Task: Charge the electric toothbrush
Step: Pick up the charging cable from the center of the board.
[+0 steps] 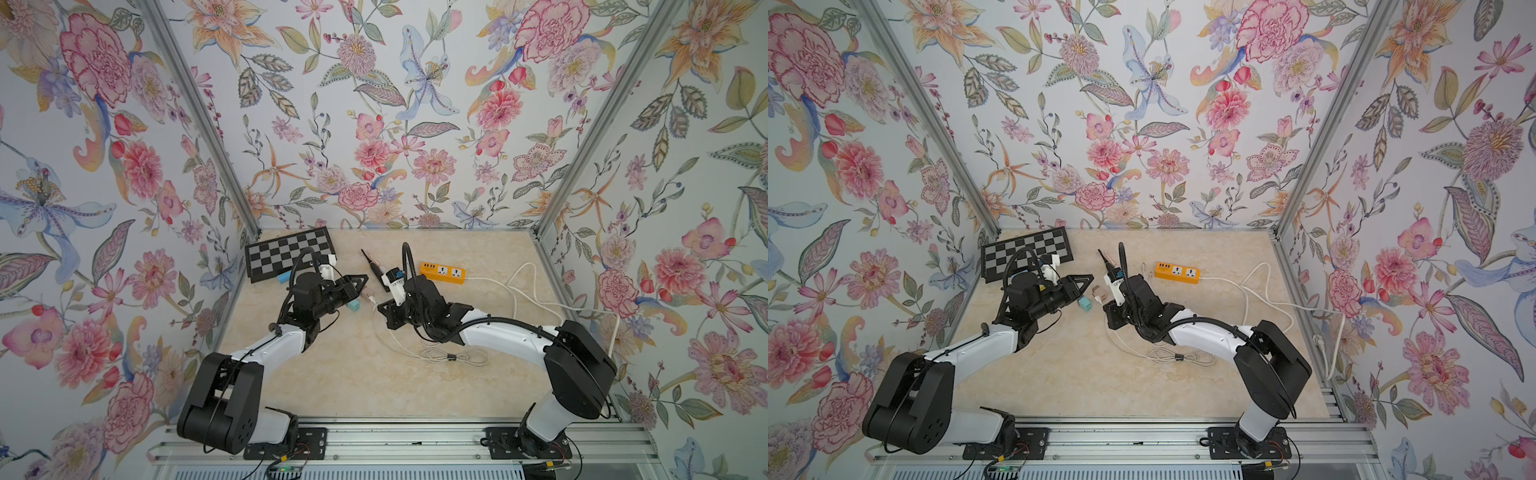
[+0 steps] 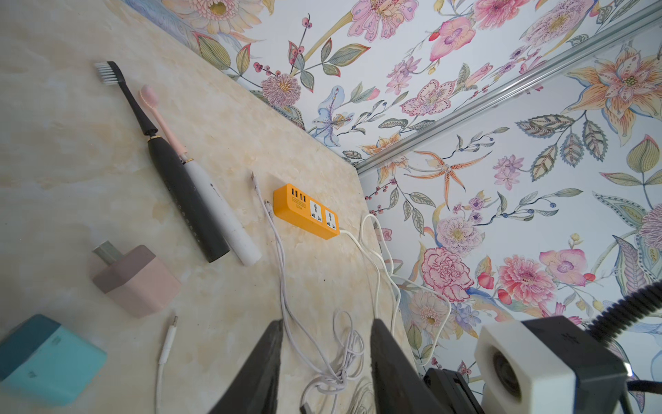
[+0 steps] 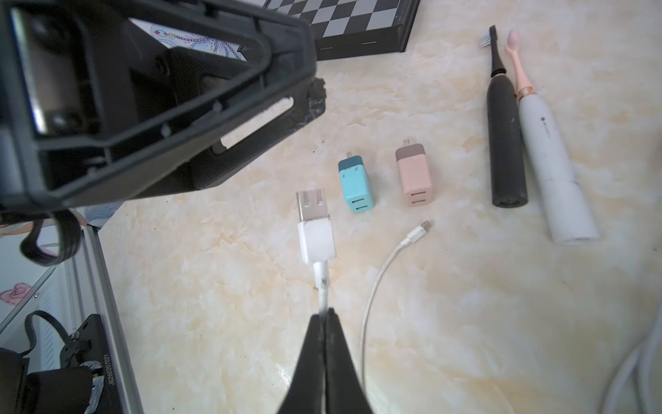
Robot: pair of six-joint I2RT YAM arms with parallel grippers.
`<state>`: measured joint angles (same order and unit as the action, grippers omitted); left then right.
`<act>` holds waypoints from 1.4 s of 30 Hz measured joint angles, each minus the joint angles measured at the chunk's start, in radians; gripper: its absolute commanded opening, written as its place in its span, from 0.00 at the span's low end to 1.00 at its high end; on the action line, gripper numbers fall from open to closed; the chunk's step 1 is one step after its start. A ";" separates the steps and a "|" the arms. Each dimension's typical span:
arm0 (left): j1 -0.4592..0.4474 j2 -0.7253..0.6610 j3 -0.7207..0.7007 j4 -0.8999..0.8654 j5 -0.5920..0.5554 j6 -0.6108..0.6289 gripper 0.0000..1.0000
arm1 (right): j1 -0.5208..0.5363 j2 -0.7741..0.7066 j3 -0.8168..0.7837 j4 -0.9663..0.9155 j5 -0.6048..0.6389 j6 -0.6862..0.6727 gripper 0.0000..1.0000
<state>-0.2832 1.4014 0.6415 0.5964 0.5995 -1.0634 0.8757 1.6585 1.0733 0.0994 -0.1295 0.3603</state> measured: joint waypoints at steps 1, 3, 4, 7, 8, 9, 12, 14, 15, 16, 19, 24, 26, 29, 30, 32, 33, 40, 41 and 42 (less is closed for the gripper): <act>-0.004 0.003 0.000 -0.005 0.000 0.000 0.40 | 0.000 0.000 0.000 0.000 0.004 -0.002 0.00; -0.011 0.010 0.000 -0.020 0.000 0.001 0.40 | 0.000 0.000 0.000 0.000 0.011 -0.006 0.00; -0.015 0.013 0.000 -0.028 0.000 0.002 0.40 | 0.000 0.000 0.000 0.000 0.014 -0.009 0.00; -0.024 0.016 0.001 -0.064 -0.001 0.010 0.40 | 0.000 -0.004 0.000 0.000 0.031 -0.013 0.00; -0.027 0.016 0.002 -0.079 0.000 0.013 0.40 | 0.000 -0.006 0.000 0.000 0.037 -0.015 0.00; -0.030 0.016 0.003 -0.088 -0.001 0.016 0.38 | 0.000 -0.007 0.000 0.000 0.043 -0.016 0.00; -0.037 0.016 0.004 -0.101 0.000 0.020 0.35 | 0.000 -0.009 0.000 0.000 0.055 -0.018 0.00; -0.041 0.017 0.008 -0.107 0.000 0.020 0.32 | 0.000 -0.009 0.001 0.000 0.060 -0.023 0.00; -0.043 0.017 0.011 -0.107 0.000 0.020 0.31 | 0.000 -0.010 0.002 0.000 0.060 -0.024 0.00; -0.045 0.018 0.014 -0.107 0.000 0.021 0.28 | 0.000 -0.009 0.005 0.000 0.060 -0.024 0.00; -0.048 0.025 0.023 -0.106 0.000 0.024 0.19 | 0.000 -0.009 0.011 0.000 0.060 -0.025 0.00; -0.050 0.039 0.027 -0.104 0.005 0.018 0.08 | 0.002 -0.009 0.014 -0.003 0.060 -0.025 0.00; -0.051 0.041 0.027 -0.082 0.025 0.005 0.00 | 0.004 -0.009 0.013 -0.013 0.059 -0.024 0.02; -0.056 0.043 0.027 -0.040 0.043 0.000 0.00 | 0.006 -0.009 0.014 -0.014 0.056 -0.017 0.27; -0.056 0.045 0.024 -0.023 0.048 -0.003 0.00 | 0.005 -0.009 0.014 -0.009 0.047 -0.006 0.33; -0.055 0.045 0.011 0.024 0.053 -0.014 0.00 | -0.005 -0.011 0.013 0.007 0.005 0.031 0.42; -0.054 0.045 0.003 0.048 0.054 -0.023 0.00 | -0.016 -0.015 0.007 0.030 -0.026 0.061 0.43; -0.042 0.047 -0.054 0.243 0.068 -0.115 0.00 | -0.161 -0.056 -0.214 0.463 -0.233 0.402 0.58; -0.042 0.051 -0.063 0.292 0.072 -0.140 0.00 | -0.165 -0.049 -0.236 0.520 -0.249 0.441 0.59; -0.042 0.060 -0.073 0.349 0.078 -0.170 0.00 | -0.164 -0.037 -0.251 0.577 -0.265 0.481 0.59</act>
<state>-0.3256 1.4609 0.5682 0.9459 0.6777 -1.2335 0.7113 1.6215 0.8223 0.6762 -0.3946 0.8410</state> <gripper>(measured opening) 0.066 0.581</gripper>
